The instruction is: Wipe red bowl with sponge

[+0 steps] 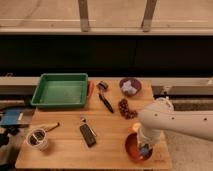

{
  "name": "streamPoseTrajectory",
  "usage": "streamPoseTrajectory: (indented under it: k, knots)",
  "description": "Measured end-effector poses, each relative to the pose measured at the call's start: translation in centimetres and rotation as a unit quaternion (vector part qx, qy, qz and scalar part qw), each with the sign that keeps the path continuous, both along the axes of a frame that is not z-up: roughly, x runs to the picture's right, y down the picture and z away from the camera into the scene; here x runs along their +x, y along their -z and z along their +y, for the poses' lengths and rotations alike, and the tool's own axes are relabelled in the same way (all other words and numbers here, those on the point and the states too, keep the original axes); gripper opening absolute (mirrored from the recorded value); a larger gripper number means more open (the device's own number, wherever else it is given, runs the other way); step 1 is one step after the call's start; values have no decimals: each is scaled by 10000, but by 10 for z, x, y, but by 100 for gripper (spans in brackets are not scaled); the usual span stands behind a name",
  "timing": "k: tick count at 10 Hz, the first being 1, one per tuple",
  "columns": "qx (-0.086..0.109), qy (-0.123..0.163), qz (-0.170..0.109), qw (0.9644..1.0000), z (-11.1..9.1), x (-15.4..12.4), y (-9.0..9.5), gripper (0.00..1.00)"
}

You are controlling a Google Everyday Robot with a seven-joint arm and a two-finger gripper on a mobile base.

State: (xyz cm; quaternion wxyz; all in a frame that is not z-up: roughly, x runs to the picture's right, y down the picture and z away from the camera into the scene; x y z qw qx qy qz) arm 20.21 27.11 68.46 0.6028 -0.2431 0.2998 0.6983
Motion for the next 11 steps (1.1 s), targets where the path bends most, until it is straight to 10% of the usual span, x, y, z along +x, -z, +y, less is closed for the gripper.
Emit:
streamPoseTrajectory:
  k: [6,11]
  knots:
    - [298,419,-465,9976,-36,-43,-20,0]
    - [286,593,-474,9967,-22,-78,5,0]
